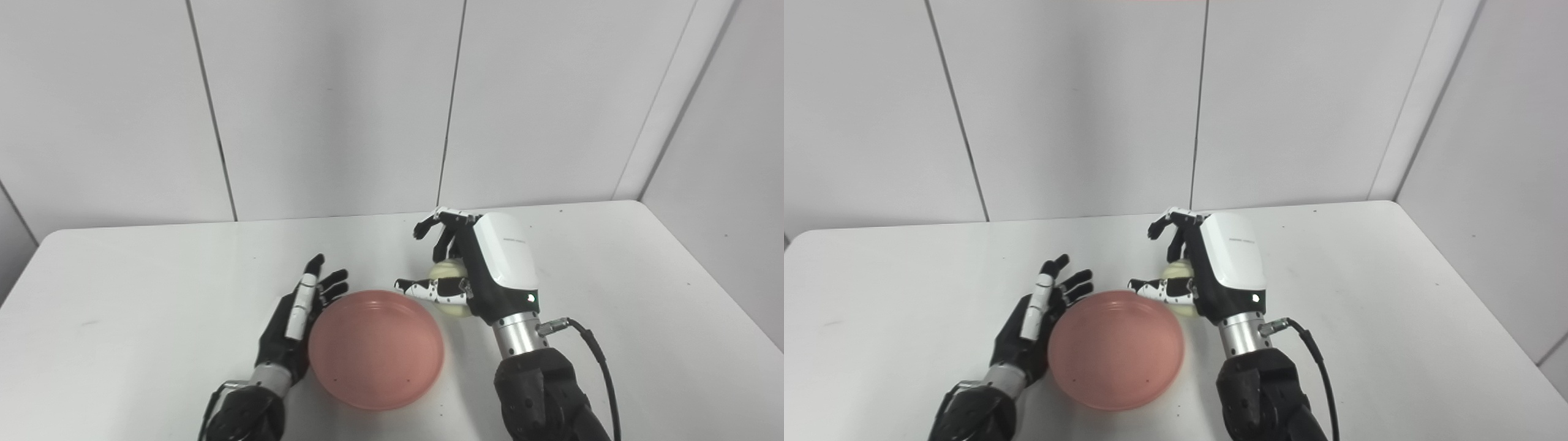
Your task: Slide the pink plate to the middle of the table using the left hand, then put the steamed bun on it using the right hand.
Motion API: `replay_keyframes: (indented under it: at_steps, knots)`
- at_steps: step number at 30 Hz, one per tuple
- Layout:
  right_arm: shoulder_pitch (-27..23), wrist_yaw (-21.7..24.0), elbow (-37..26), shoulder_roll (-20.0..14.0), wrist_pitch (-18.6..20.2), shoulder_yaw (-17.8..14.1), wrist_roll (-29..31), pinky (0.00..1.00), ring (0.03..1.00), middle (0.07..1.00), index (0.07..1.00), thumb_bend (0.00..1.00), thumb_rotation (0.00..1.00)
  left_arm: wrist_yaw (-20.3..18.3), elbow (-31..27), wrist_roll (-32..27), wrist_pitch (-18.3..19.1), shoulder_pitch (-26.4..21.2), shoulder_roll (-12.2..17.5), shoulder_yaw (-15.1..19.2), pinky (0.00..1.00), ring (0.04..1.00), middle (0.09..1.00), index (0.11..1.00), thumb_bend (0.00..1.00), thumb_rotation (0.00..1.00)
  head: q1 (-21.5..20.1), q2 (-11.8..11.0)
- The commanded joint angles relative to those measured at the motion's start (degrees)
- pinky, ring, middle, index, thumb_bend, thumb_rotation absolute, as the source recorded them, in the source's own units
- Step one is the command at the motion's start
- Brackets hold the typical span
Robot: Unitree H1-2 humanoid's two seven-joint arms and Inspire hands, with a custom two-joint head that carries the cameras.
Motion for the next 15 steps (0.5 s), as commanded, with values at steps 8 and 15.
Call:
replay_keyframes:
  at_steps: [8,15]
  knots:
    - [-4.39,-1.75,8.09,2.24,-9.55,3.77,0.5,0.13,0.183,0.264,0.474,0.51,0.16,0.32,2.75,1.8,0.62,-0.86,-1.51,-1.38,0.86,0.876,0.871,0.996,0.71,0.94,1.58,0.18]
    - [-4.21,-2.27,14.03,3.28,-14.09,4.5,3.34,0.14,0.194,0.272,0.475,0.5,0.16,1.52,3.14,3.31,1.33,-1.54,-2.05,-2.44,0.84,0.854,0.902,0.969,0.65,0.88,3.12,0.35]
